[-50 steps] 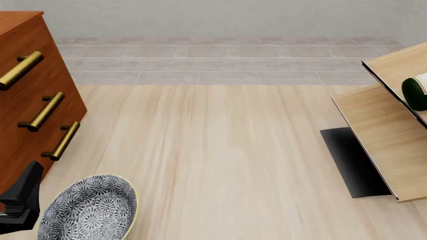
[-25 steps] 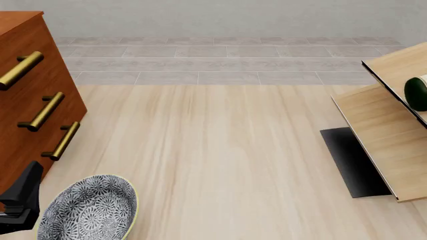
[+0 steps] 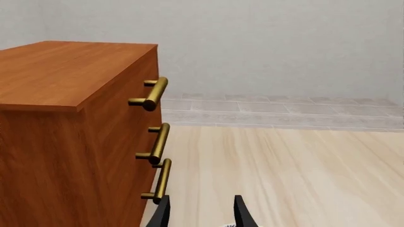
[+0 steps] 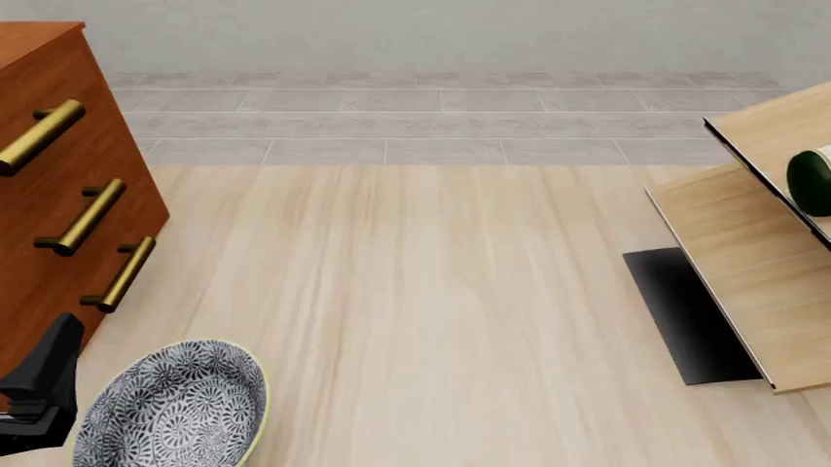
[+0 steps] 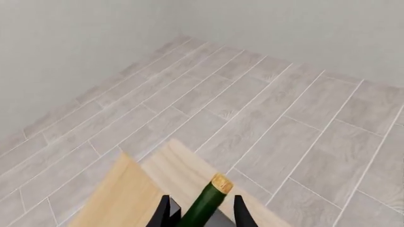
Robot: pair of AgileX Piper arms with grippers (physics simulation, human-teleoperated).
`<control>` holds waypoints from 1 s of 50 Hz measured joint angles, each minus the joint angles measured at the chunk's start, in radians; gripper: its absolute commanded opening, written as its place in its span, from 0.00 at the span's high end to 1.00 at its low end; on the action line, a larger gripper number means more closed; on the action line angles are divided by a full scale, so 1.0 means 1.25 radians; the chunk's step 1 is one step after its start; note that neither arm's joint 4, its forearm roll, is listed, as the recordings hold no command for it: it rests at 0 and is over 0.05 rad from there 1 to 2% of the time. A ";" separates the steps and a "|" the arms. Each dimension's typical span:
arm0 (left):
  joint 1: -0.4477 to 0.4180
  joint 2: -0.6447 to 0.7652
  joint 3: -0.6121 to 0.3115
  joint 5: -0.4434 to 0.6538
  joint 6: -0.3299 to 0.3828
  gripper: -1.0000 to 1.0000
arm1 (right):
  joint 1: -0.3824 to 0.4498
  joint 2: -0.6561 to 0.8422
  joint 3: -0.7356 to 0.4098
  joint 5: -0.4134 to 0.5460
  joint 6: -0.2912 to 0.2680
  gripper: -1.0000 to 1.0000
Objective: Put the wine bottle on the wine rack.
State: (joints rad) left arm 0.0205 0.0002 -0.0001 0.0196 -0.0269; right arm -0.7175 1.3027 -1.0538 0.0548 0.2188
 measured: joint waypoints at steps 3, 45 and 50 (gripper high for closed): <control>-0.001 0.000 0.000 -0.001 0.000 0.00 | -0.004 -0.004 -0.005 0.005 0.002 0.00; -0.003 0.000 0.000 -0.007 0.003 0.00 | 0.026 -0.136 0.006 0.060 -0.007 0.00; -0.003 0.000 0.000 -0.008 0.004 0.00 | 0.038 -0.156 0.020 0.060 -0.015 0.00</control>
State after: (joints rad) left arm 0.0171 0.0004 -0.0001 0.0095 -0.0218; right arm -0.6705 1.1073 -1.0288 0.1292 0.2006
